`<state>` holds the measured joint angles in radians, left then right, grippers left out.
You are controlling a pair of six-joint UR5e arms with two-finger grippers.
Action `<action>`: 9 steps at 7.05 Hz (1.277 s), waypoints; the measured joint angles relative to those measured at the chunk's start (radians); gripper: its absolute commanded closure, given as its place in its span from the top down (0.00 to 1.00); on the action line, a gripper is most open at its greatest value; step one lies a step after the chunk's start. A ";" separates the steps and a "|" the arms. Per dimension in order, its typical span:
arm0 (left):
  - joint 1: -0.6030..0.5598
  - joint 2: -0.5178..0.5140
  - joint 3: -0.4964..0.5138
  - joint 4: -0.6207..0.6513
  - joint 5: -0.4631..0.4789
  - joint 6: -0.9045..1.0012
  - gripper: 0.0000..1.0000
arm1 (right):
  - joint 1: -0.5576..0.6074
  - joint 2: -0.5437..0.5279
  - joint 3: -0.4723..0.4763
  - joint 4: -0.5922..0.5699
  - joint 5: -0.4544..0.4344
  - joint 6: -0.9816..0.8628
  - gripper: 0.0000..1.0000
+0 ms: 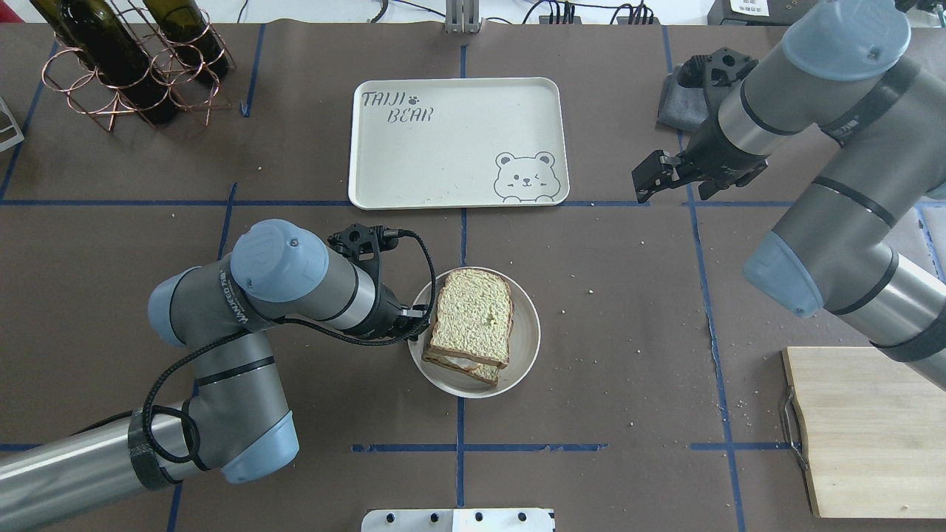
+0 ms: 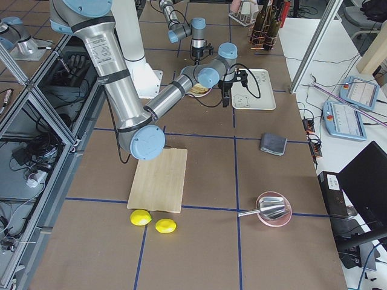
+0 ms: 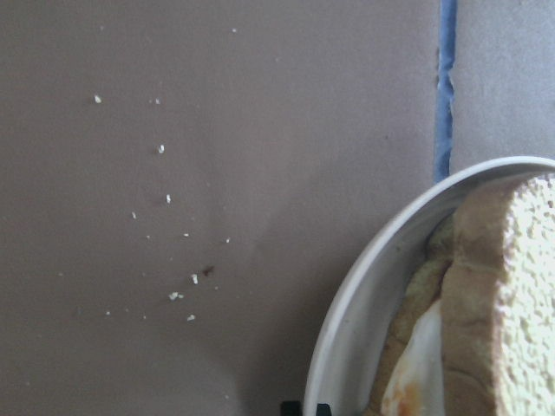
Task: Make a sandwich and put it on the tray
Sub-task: 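Grasp the rim of the white plate with the left gripper, then slide the plate with the left gripper onto the bear tray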
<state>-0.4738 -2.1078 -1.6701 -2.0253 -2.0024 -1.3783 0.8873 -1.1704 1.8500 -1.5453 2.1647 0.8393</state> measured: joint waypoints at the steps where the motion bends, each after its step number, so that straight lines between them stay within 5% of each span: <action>1: -0.029 -0.005 -0.005 -0.005 -0.052 -0.026 0.00 | 0.003 -0.003 0.000 0.000 0.003 0.000 1.00; 4: -0.129 -0.059 0.033 -0.025 -0.090 -0.225 0.00 | 0.062 -0.083 0.019 -0.010 0.013 -0.119 1.00; 7: -0.212 -0.180 0.284 -0.179 -0.071 -0.589 0.00 | 0.207 -0.209 0.000 -0.016 0.045 -0.400 1.00; 9: -0.234 -0.237 0.445 -0.295 0.041 -0.773 0.00 | 0.304 -0.239 -0.064 -0.017 0.084 -0.548 1.00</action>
<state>-0.7073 -2.3444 -1.2249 -2.3207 -1.9614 -2.1517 1.1910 -1.4096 1.7857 -1.5623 2.2487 0.2915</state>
